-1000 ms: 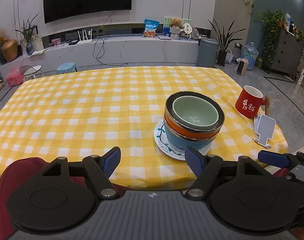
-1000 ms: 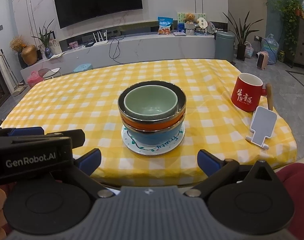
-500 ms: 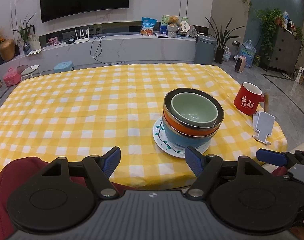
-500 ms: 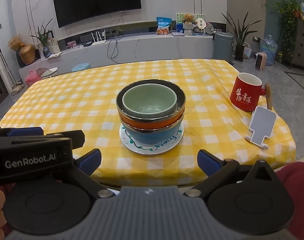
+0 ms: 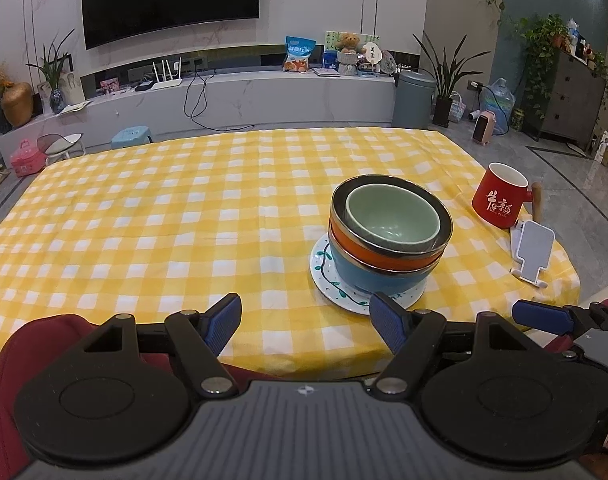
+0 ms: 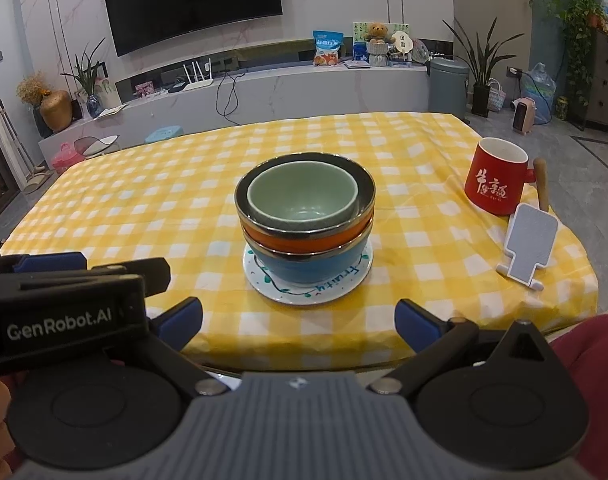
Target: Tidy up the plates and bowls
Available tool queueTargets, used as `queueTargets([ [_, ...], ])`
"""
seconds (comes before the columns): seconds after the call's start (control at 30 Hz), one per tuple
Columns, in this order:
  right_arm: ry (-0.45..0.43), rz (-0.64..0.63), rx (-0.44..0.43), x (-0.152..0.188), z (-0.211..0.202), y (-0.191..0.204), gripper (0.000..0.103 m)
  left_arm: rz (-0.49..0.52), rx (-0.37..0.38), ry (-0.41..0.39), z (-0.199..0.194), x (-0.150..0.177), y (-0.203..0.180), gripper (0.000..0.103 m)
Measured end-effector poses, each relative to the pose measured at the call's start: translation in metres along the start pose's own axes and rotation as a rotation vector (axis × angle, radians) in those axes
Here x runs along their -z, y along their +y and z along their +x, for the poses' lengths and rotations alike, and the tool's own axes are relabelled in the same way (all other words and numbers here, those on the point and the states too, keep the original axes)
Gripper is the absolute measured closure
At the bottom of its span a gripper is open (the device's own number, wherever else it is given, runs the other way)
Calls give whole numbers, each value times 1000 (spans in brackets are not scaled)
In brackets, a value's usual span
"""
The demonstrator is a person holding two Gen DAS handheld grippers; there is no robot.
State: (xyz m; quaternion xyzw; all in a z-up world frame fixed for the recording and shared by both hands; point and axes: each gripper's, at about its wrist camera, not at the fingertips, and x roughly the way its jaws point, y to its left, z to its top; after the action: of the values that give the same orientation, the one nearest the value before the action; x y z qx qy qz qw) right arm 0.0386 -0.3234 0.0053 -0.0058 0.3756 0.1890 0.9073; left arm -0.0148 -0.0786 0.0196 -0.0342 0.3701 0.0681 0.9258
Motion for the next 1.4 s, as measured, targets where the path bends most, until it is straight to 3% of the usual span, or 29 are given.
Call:
queueTargets([
  [1.4, 17, 14, 3, 7, 6, 1, 3, -1, -2, 29, 7, 5, 1, 17],
])
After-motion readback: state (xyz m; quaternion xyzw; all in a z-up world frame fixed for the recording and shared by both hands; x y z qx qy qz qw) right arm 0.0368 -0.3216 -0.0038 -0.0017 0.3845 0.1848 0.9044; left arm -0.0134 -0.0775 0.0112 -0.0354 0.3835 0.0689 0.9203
